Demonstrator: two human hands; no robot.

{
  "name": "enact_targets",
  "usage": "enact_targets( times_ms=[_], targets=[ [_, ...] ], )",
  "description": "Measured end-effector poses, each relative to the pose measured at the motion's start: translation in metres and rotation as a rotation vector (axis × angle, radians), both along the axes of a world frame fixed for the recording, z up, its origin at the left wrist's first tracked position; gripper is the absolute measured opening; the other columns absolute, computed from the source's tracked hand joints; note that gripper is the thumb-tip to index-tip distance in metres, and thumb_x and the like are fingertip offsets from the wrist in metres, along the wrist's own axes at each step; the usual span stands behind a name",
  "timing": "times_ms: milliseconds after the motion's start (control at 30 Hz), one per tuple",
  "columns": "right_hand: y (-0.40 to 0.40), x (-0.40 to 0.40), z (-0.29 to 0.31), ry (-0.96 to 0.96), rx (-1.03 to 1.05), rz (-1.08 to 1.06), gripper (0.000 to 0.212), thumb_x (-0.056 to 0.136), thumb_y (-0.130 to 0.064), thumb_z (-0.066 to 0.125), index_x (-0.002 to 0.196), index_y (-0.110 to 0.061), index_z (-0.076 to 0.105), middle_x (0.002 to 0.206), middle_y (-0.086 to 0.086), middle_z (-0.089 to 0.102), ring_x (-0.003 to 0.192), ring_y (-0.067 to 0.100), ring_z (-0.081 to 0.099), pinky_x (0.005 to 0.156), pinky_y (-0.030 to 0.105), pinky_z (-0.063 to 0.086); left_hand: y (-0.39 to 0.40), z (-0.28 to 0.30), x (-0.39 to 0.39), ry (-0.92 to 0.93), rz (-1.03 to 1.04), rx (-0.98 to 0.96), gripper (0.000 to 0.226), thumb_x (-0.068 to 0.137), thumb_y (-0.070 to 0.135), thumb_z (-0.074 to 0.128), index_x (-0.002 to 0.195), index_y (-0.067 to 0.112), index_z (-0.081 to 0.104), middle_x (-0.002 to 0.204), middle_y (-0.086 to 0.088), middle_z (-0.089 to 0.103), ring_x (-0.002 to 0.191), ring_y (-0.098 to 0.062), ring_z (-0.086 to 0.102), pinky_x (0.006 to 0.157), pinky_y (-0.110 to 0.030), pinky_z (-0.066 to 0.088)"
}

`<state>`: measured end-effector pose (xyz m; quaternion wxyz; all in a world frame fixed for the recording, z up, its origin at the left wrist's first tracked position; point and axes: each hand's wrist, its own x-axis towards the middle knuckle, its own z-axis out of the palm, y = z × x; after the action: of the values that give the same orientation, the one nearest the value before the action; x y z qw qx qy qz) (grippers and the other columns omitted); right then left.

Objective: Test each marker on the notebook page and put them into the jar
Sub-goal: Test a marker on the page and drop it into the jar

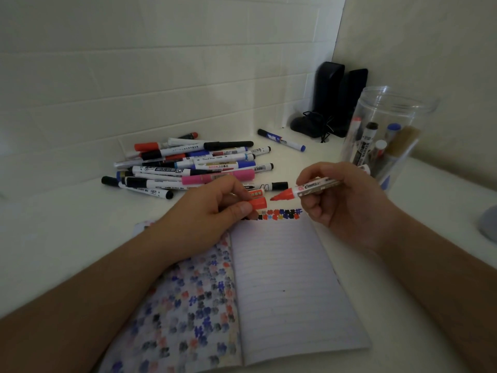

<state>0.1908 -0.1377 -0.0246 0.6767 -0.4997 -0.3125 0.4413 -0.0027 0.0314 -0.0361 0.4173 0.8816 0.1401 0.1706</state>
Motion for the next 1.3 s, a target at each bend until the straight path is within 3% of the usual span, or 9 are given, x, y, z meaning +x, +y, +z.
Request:
enact_targets(
  times_ms=[133, 267, 367, 467, 567, 800, 933, 1100, 1300],
  targets=[
    [0.0011, 0.0020, -0.0038, -0.030, -0.016, 0.073, 0.036, 0.085, -0.032, 0.051, 0.091, -0.009, 0.078, 0.075, 0.009, 0.065, 0.069, 0.016, 0.057, 0.064, 0.026, 0.047, -0.0008, 0.0009, 0.0003, -0.011, 0.001, 0.010, 0.003, 0.100, 0.029, 0.058, 0.103, 0.030, 0.060, 0.096, 0.023, 0.076, 0.093, 0.000, 0.070, 0.078, -0.013, 0.053],
    [0.0016, 0.0029, -0.0065, -0.049, -0.048, 0.181, 0.046, 0.086, -0.040, 0.051, 0.103, -0.011, 0.082, 0.088, 0.015, 0.074, 0.083, 0.023, 0.056, 0.073, 0.032, 0.042, -0.0016, 0.0014, 0.0002, 0.000, 0.007, 0.032, 0.004, 0.100, 0.033, 0.057, 0.104, 0.033, 0.059, 0.097, 0.025, 0.075, 0.093, -0.007, 0.071, 0.085, -0.027, 0.057],
    [0.0047, -0.0024, -0.0056, -0.070, -0.091, 0.140, 0.040, 0.094, -0.030, 0.046, 0.105, -0.014, 0.081, 0.087, 0.016, 0.074, 0.072, 0.021, 0.054, 0.061, 0.027, 0.044, -0.0029, 0.0017, -0.0001, -0.021, 0.004, 0.010, 0.006, 0.101, 0.029, 0.057, 0.106, 0.030, 0.060, 0.097, 0.022, 0.076, 0.095, -0.002, 0.070, 0.085, -0.025, 0.056],
    [0.0084, -0.0034, -0.0056, -0.251, -0.099, -0.080, 0.024, 0.104, -0.013, 0.050, 0.106, -0.013, 0.074, 0.073, 0.015, 0.068, 0.053, 0.019, 0.047, 0.042, 0.023, 0.036, -0.0025, 0.0016, -0.0004, -0.066, 0.021, -0.005, 0.006, 0.099, 0.025, 0.060, 0.104, 0.027, 0.061, 0.096, 0.023, 0.075, 0.094, -0.001, 0.071, 0.078, -0.018, 0.056],
    [0.0071, 0.0027, -0.0055, -0.439, -0.094, -0.197, 0.005, 0.098, -0.014, 0.066, 0.100, -0.010, 0.068, 0.069, 0.009, 0.067, 0.050, 0.017, 0.047, 0.042, 0.023, 0.038, -0.0026, 0.0020, 0.0000, -0.117, 0.073, 0.028, 0.009, 0.093, 0.027, 0.067, 0.100, 0.032, 0.063, 0.097, 0.030, 0.072, 0.093, 0.009, 0.068, 0.077, -0.005, 0.049],
    [0.0054, 0.0018, -0.0060, -1.020, -0.250, -0.155, 0.023, 0.084, -0.058, 0.058, 0.093, -0.039, 0.068, 0.078, -0.021, 0.069, 0.067, 0.005, 0.061, 0.059, 0.016, 0.048, -0.0015, -0.0005, -0.0002, -0.159, 0.155, 0.095, 0.014, 0.090, 0.027, 0.073, 0.097, 0.035, 0.065, 0.098, 0.021, 0.072, 0.097, 0.011, 0.065, 0.080, -0.001, 0.045],
    [0.0038, 0.0040, -0.0067, -1.074, -0.246, -0.139, 0.028, 0.082, -0.066, 0.055, 0.092, -0.045, 0.069, 0.083, -0.014, 0.073, 0.075, 0.015, 0.066, 0.068, 0.028, 0.054, -0.0028, -0.0002, 0.0005, -0.154, 0.176, 0.101, 0.014, 0.090, 0.025, 0.073, 0.095, 0.036, 0.065, 0.098, 0.022, 0.071, 0.098, 0.012, 0.065, 0.079, 0.001, 0.044],
    [0.0047, 0.0014, -0.0064, -1.103, -0.219, -0.120, 0.025, 0.088, -0.059, 0.052, 0.097, -0.042, 0.068, 0.072, -0.031, 0.065, 0.071, -0.005, 0.060, 0.064, 0.008, 0.041, -0.0027, 0.0003, -0.0007, -0.151, 0.205, 0.122, 0.012, 0.092, 0.027, 0.070, 0.095, 0.036, 0.063, 0.095, 0.021, 0.072, 0.094, 0.010, 0.066, 0.075, -0.001, 0.045],
    [0.0057, -0.0032, -0.0061, -1.110, -0.193, -0.124, 0.039, 0.087, -0.063, 0.048, 0.106, -0.038, 0.070, 0.074, -0.029, 0.065, 0.071, -0.004, 0.062, 0.065, 0.008, 0.042, -0.0050, 0.0040, -0.0027, -0.163, 0.232, 0.125, 0.015, 0.092, 0.024, 0.070, 0.091, 0.036, 0.063, 0.087, 0.023, 0.072, 0.090, 0.012, 0.065, 0.074, -0.002, 0.045]
  ],
)
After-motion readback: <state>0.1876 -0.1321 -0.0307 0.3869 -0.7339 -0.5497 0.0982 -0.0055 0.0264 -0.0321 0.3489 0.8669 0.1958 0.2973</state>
